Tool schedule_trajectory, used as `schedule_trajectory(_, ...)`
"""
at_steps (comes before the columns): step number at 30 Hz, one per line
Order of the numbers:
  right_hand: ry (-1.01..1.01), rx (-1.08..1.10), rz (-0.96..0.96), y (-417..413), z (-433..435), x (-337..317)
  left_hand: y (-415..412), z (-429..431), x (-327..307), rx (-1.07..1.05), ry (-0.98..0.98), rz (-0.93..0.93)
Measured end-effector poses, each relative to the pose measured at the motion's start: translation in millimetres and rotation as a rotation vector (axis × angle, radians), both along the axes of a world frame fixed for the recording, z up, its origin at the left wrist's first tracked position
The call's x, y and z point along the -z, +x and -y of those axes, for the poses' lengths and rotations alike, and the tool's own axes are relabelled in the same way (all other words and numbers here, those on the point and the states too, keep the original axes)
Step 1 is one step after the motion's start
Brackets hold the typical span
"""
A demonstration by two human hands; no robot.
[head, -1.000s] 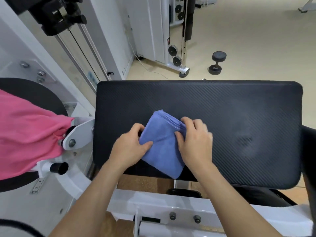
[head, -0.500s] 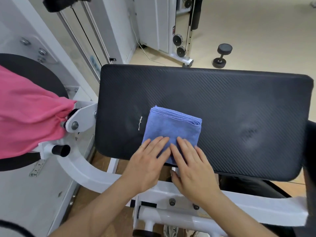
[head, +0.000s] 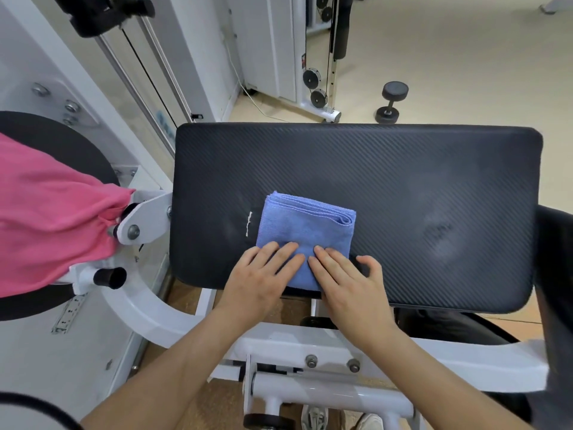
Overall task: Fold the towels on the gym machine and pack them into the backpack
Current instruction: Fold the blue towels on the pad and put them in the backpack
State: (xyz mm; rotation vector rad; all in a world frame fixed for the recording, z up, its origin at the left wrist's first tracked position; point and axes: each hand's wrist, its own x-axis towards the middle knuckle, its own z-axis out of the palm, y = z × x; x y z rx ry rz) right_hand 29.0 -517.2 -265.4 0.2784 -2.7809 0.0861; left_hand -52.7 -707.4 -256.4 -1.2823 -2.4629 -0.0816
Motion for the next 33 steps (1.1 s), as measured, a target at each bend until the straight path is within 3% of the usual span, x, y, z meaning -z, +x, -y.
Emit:
schedule_trajectory(3,-0.102,0.03,0.026,-1.7,0.3,-15.9,4.1,-4.2,-7.8,-0.045,0.089,0.111)
schedule_trajectory(8,-0.588,0.045,0.488,4.4,-14.3,-42.3,15.4,-3.5,-36.3,-0.256,0.101,0.602)
schedule_trajectory(12,-0.953,0.177,0.462,-0.7,-21.3,-37.8,-1.3,4.5,-41.5,-0.434,0.466,0.922)
schedule_trajectory(14,-1.086,0.259,0.424,-4.7,-19.6,-37.6,-12.0,3.2,-40.6,-0.501,0.622,0.946)
schedule_trajectory(16,-1.161,0.322,0.373,-7.1,-17.1,-37.6,-16.8,-2.3,-37.8,-0.547,0.659,0.934)
schedule_trajectory(24,-1.04,0.5,0.212,-18.3,-2.6,-32.5,-16.9,-21.3,-24.2,-0.587,0.571,0.678)
schedule_trajectory(26,-0.845,0.572,0.188,-17.4,-3.2,-31.1,-18.5,-22.1,-19.3,-0.586,0.527,0.612)
schedule_trajectory(28,-0.686,0.567,0.033,-15.3,-4.2,-31.3,-18.5,-21.5,-15.3,-0.599,0.482,0.527)
schedule_trajectory(30,-0.451,0.439,-0.143,-15.4,-0.6,-32.0,-16.6,-23.5,-15.1,-0.606,0.441,0.472)
schedule_trajectory(33,-0.194,0.19,-0.166,-12.6,7.1,-25.0,-12.4,-28.3,-16.7,-0.64,0.414,0.473)
